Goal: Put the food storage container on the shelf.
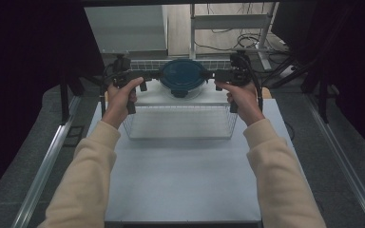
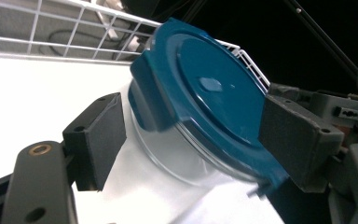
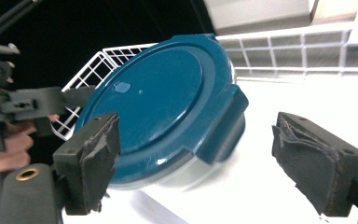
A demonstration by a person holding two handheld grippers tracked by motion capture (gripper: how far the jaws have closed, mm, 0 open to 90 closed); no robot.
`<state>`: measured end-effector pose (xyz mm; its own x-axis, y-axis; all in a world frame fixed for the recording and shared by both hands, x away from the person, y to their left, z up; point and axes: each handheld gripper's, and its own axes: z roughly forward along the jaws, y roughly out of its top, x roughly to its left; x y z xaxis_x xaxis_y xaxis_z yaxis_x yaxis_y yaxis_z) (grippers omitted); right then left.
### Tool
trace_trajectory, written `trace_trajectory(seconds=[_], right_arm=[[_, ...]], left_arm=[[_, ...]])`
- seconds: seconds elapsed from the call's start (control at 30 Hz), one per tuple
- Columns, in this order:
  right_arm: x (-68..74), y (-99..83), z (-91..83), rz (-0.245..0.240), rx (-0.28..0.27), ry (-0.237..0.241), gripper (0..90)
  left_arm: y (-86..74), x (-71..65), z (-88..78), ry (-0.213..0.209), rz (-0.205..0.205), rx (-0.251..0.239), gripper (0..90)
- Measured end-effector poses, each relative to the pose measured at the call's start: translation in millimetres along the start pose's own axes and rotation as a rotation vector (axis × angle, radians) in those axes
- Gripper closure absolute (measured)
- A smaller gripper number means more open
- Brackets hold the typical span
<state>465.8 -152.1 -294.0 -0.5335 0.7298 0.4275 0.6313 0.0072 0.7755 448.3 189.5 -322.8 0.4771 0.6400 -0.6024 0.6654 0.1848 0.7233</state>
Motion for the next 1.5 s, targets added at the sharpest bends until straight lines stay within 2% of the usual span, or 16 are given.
trace_trajectory(seconds=[0.13, 0.23, 0.37, 0.47, 0.6, 0.63, 0.67, 0.73, 0.8, 0.83, 0.97, 1.0, 1.03, 1.1, 1.33, 1.5], right_arm=[[3.4, -7.6, -14.7, -0.070, -0.005, -0.001, 17.4], [6.9, -17.6, -25.8, -0.107, -0.008, 0.022, 18.5], [10.2, -31.3, -37.7, -0.155, -0.010, 0.029, 19.4], [12.2, -59.2, -57.9, -0.225, -0.030, 0.033, 20.2], [11.3, -82.4, -70.4, -0.254, -0.048, 0.033, 20.5], [11.4, -104.5, -78.9, -0.276, -0.050, 0.020, 20.5], [11.3, -112.2, -81.2, -0.286, -0.054, 0.016, 20.5], [9.8, -132.2, -87.1, -0.299, -0.052, 0.016, 20.5], [8.6, -141.7, -89.4, -0.294, -0.049, 0.017, 20.5], [5.3, -162.5, -93.8, -0.299, -0.036, 0.009, 20.5], [-2.0, -197.7, -96.5, -0.295, -0.026, -0.022, 20.4], [-2.0, -197.7, -96.5, -0.295, -0.026, -0.022, 20.4], [-8.4, -220.5, -92.6, -0.296, 0.006, -0.040, 20.1], [-14.1, -236.4, -87.6, -0.290, 0.057, -0.053, 19.8], [-28.3, -265.0, -80.4, -0.288, 0.126, -0.095, 19.7], [-31.5, -263.4, -84.3, -0.272, 0.075, -0.095, 19.4]], left_arm=[[-7.4, -6.3, -10.1, -0.005, 0.038, 0.002, 23.6], [-24.7, -17.9, -25.8, 0.013, 0.128, 0.005, 23.7], [-48.0, -23.5, -35.6, 0.026, 0.169, 0.005, 24.3], [-73.7, -26.5, -45.6, 0.017, 0.215, 0.015, 24.5], [-96.7, -26.6, -55.1, 0.032, 0.255, 0.006, 25.7], [-111.4, -26.0, -61.3, 0.027, 0.266, 0.008, 25.8], [-111.4, -26.0, -61.3, 0.027, 0.266, 0.008, 25.9], [-136.2, -25.2, -69.7, 0.034, 0.295, 0.027, 25.8], [-145.2, -24.4, -71.9, 0.040, 0.299, 0.037, 26.0], [-166.2, -20.7, -75.5, 0.061, 0.307, 0.068, 26.1], [-203.0, -8.1, -74.4, 0.107, 0.303, 0.109, 27.6], [-203.0, -8.1, -74.4, 0.107, 0.303, 0.109, 27.8], [-220.1, 0.4, -71.5, 0.112, 0.287, 0.146, 27.6], [-234.6, 8.3, -68.5, 0.141, 0.283, 0.185, 27.4], [-248.5, 17.1, -72.2, 0.174, 0.280, 0.190, 24.0], [-248.8, 20.5, -73.0, 0.205, 0.268, 0.161, 22.7]])
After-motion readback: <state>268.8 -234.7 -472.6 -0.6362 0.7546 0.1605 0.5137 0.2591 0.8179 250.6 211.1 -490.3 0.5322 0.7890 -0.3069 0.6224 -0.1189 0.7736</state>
